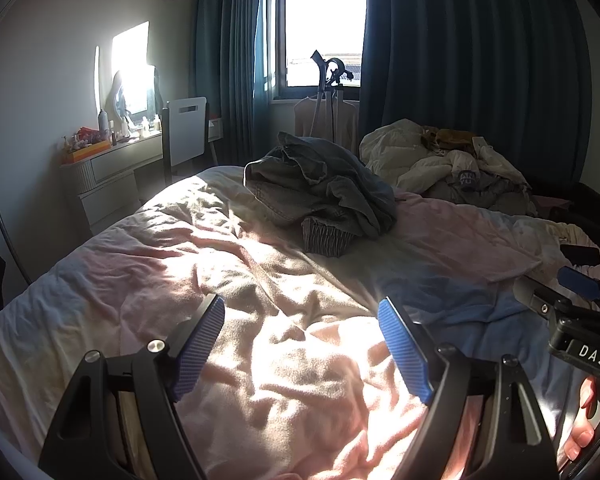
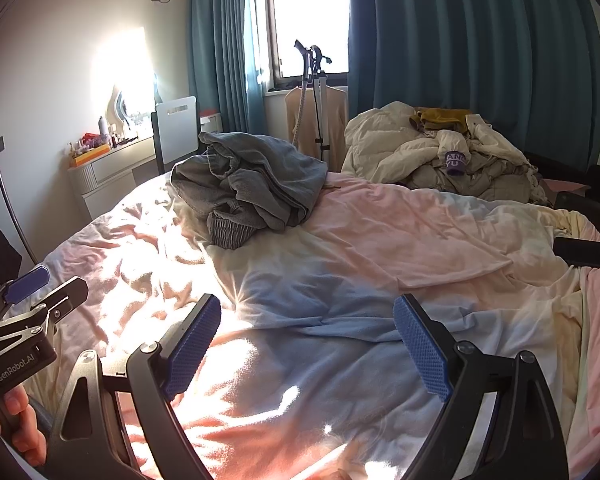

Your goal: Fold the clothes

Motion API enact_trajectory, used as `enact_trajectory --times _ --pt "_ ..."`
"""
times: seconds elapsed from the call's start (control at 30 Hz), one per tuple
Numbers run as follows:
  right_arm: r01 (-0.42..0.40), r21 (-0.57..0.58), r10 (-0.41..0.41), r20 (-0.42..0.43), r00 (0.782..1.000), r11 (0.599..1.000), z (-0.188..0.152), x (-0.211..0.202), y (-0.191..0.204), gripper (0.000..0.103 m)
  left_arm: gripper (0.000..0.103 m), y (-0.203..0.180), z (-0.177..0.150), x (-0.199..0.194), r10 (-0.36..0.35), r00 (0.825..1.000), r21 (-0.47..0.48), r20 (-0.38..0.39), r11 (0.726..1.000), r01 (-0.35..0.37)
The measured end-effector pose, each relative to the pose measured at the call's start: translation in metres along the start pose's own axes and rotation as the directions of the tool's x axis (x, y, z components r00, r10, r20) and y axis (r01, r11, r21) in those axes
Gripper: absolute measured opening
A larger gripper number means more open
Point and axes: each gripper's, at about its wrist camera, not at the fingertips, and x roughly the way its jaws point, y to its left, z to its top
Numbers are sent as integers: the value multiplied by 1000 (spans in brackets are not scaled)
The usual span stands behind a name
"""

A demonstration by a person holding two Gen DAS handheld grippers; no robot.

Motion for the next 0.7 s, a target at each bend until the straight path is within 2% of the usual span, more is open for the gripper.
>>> enact_trajectory --times 0.4,0.47,0.7 --pt "1 -3 -1 -9 1000 1000 -1 2 2 89 81 1 -14 0 -8 1000 -8 8 1000 8" --pt "-4 4 4 -11 1000 1000 -1 4 2 89 81 3 -4 2 -9 1000 -15 -7 1000 9" --pt "0 2 0 -8 1000 1000 -1 1 1 89 81 3 -2 1 -12 1000 -18 -7 1000 12"
